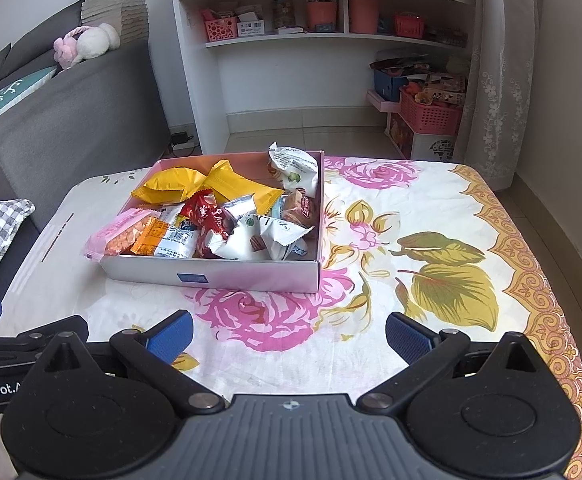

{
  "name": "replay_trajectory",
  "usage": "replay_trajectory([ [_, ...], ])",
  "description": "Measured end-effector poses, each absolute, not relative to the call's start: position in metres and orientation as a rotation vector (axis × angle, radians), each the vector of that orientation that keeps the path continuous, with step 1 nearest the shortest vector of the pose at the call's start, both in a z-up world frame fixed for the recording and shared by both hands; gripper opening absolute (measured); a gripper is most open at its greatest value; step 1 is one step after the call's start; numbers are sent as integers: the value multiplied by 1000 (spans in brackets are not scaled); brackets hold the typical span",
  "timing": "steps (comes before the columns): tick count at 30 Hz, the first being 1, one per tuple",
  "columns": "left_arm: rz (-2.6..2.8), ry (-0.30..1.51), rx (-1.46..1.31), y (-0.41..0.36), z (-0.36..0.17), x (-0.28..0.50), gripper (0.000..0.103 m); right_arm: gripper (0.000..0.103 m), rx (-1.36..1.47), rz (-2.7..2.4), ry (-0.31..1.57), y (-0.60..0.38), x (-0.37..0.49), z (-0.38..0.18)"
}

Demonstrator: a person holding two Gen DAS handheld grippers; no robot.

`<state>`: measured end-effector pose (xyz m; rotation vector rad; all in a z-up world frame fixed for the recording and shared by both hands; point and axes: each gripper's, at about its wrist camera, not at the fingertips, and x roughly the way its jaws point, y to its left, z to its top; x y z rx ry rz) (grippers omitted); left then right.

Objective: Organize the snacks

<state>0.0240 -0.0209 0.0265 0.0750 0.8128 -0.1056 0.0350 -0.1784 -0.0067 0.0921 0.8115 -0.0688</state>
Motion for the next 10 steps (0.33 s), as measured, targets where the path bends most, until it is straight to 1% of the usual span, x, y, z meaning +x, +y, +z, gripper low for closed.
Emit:
replay_trajectory([
  [10, -110, 827, 80, -20, 23, 24, 103, 97, 89, -71, 815, -178, 35, -7],
])
